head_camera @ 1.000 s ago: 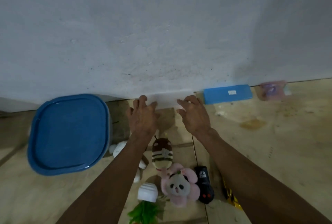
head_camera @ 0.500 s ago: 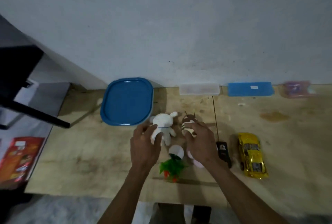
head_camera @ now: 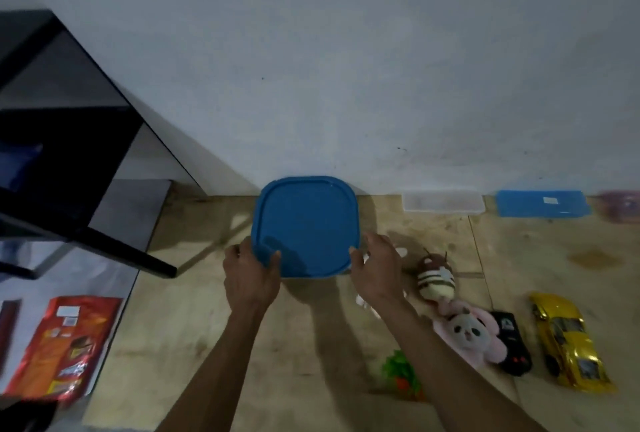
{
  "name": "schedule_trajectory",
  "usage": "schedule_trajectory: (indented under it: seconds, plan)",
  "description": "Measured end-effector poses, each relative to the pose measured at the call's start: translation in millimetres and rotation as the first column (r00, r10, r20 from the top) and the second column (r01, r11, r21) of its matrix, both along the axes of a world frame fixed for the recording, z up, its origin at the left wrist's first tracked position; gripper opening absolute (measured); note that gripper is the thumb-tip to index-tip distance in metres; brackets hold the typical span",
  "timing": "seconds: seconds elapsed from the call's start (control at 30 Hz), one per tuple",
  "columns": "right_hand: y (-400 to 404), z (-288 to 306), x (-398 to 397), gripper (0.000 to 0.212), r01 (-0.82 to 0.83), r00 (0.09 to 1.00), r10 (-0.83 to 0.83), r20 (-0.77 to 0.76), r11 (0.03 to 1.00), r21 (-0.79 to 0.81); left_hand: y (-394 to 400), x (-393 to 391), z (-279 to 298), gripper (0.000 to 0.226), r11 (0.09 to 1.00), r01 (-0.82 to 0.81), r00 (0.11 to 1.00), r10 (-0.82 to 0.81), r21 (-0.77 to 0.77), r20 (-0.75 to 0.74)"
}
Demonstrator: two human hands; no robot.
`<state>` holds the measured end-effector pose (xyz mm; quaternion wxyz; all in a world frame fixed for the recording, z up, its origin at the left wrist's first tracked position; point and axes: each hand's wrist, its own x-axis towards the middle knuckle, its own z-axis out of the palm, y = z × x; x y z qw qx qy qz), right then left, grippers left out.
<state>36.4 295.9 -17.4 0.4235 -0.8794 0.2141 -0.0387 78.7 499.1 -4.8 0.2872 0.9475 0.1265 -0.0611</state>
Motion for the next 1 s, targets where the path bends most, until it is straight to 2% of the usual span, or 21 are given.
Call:
schedule_trajectory:
  seconds: [0.13, 0.23, 0.47, 0.8, 1.0]
  plan:
    - [15, -19, 31, 0.032, 0.129, 0.986, -0.128, -0.104, 0.992, 0.008, 11, 45, -17, 0.075, 1.0, 0.015, 0.995, -0.017, -0.019, -0.097]
    - [24, -25, 46, 0.038, 0.224, 0.963, -0.215, -0.163, 0.974, 0.042, 13, 63, -33, 0.072, 0.995, 0.019, 0.99, -0.031, -0.094, -0.136]
    - [34, -27, 62, 0.035, 0.432, 0.898, -0.403, -0.177, 0.883, 0.181, 14, 75, -53, 0.078, 0.961, -0.106, 0.987, 0.071, -0.257, -0.142]
    - [38, -20, 63, 0.035, 0.475, 0.876, -0.437, -0.203, 0.852, 0.218, 15, 84, -49, 0.08, 0.886, -0.264, 0.959, 0.202, -0.38, -0.197]
    - [48, -13, 58, 0.049, 0.461, 0.886, -0.438, -0.15, 0.866, 0.193, 14, 76, -39, 0.086, 0.909, -0.195, 0.98, 0.17, -0.369, -0.099]
